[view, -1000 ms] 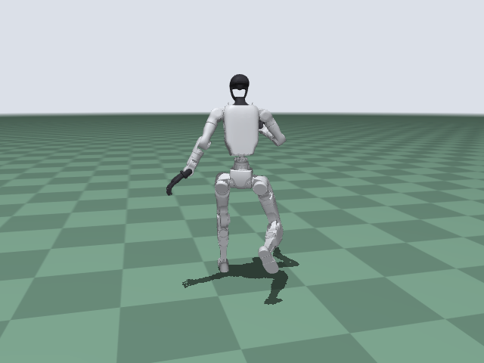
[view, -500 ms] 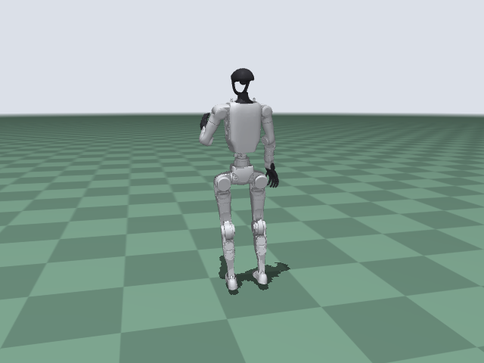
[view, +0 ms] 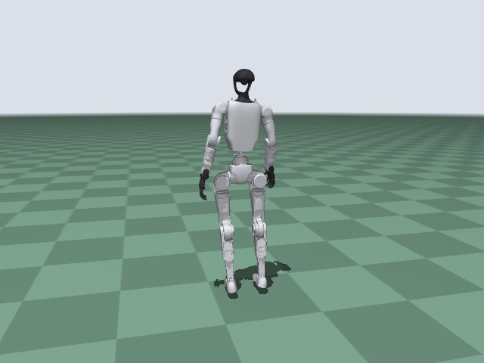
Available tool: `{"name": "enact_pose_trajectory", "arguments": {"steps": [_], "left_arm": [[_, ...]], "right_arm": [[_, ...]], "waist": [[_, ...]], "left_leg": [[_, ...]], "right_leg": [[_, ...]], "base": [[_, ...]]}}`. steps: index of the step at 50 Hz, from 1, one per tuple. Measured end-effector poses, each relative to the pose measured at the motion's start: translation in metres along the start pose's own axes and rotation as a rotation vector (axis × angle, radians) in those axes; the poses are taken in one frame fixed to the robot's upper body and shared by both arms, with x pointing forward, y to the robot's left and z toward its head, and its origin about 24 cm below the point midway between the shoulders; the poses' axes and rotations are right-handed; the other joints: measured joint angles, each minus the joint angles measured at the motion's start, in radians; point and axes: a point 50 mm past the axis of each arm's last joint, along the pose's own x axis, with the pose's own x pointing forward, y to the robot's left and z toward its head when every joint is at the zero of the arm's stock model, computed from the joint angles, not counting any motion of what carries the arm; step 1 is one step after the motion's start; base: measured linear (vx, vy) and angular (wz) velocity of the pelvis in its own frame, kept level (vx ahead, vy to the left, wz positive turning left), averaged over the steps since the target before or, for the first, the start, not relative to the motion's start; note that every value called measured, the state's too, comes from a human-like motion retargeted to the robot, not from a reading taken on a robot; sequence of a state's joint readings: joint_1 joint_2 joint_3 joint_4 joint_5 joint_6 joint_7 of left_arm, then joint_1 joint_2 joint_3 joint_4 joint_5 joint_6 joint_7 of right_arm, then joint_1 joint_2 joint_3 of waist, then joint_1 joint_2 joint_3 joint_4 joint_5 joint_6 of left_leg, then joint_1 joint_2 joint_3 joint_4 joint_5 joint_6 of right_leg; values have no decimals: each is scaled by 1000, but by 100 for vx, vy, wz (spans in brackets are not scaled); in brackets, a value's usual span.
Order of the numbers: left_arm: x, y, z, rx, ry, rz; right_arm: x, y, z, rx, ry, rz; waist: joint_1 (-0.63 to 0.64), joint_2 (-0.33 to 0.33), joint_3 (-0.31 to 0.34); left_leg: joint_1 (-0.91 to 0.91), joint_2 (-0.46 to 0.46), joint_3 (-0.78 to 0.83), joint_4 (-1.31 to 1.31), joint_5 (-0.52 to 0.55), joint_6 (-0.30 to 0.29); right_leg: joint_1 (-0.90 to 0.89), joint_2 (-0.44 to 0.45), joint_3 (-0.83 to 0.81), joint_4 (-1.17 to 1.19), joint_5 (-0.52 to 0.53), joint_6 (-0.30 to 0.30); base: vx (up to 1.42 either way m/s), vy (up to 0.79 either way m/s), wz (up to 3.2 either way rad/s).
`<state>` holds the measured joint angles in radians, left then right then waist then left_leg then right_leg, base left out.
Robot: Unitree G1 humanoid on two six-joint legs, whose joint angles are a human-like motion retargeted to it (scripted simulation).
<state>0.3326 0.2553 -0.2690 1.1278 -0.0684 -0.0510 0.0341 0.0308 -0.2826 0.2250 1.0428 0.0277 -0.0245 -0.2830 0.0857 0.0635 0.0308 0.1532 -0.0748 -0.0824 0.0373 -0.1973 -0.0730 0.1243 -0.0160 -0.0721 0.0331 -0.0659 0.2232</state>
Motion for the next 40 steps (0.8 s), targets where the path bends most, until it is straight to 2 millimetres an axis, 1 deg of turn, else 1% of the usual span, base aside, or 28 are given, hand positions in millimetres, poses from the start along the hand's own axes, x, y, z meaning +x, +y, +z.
{"name": "enact_pose_trajectory", "arguments": {"steps": [3,6,9,12,13,15,18,24,28,30,32,34,36,38,40], "left_arm": [[-1,3,-6,-80,30,24],[2,4,0,-139,48,76],[7,3,17,-258,39,143],[12,2,45,-377,-5,192],[13,2,56,-396,-29,205],[14,0,80,-412,-100,212],[12,0,116,-352,-218,208],[-2,-2,186,-95,-475,135],[-14,-5,224,77,-609,76],[-20,-6,239,141,-656,61],[-24,-6,249,178,-686,55],[-27,-4,256,161,-703,54],[-27,-1,260,68,-703,60],[-26,3,260,-88,-683,79],[-23,5,257,-252,-654,95]], "right_arm": [[-3,-3,-23,-5,94,-1],[-6,-5,-40,-41,165,2],[-8,-5,-47,-82,188,4],[-8,-4,-46,-104,174,12],[-8,-3,-45,-104,165,18],[-7,-2,-39,-106,135,14],[-4,4,-26,-99,95,23],[1,16,7,-99,-4,54],[3,25,33,-94,-75,91],[4,29,44,-94,-112,109],[3,33,55,-102,-150,135],[3,36,63,-116,-186,164],[2,37,69,-129,-214,187],[2,37,72,-132,-228,197],[2,35,71,-125,-229,178]], "waist": [[15,-3,-7],[26,-3,1],[27,0,20],[24,-1,26],[26,-4,23],[15,-3,21],[8,-10,0],[-21,-13,-24],[-39,-16,-31],[-48,-16,-30],[-56,-15,-28],[-65,-15,-26],[-72,-13,-24],[-73,-14,-24],[-81,-11,-19]], "left_leg": [[-1,-1,-6,0,-3,3],[7,-1,-12,1,-7,3],[21,1,-20,4,-11,-1],[24,-1,-27,7,-13,-1],[22,-2,-26,7,-14,2],[25,-2,-33,6,-14,-2],[17,-4,-26,0,-11,3],[9,1,-11,-2,-13,4],[2,3,3,4,-14,5],[2,5,10,6,-15,4],[2,8,18,8,-16,4],[3,10,26,9,-18,3],[4,12,34,8,-18,3],[3,13,44,8,-20,5],[5,15,47,8,-18,1]], "right_leg": [[4,-1,-7,-6,-1,3],[10,-1,-13,1,-7,-2],[25,0,-23,6,-13,-5],[30,-1,-29,11,-20,-3],[17,-3,-30,32,-29,2],[39,-2,-32,-2,-21,-3],[26,-3,-22,-4,-22,-2],[13,2,-7,-6,-18,1],[3,5,7,-3,-15,2],[1,7,15,-1,-14,2],[-1,10,22,0,-12,2],[-2,13,30,-1,-10,2],[-3,16,36,-1,-9,1],[-20,17,44,24,-16,7],[-7,19,49,1,-7,-3]], "base": [[9,-1,12],[4,0,6],[0,0,0],[0,0,0],[0,0,0],[0,0,0],[0,0,0],[0,0,0],[-1,-2,-14],[-2,-2,-21],[-1,-2,-22],[-1,-2,-21],[-1,-1,-21],[-2,-1,-24],[0,0,0]]}}
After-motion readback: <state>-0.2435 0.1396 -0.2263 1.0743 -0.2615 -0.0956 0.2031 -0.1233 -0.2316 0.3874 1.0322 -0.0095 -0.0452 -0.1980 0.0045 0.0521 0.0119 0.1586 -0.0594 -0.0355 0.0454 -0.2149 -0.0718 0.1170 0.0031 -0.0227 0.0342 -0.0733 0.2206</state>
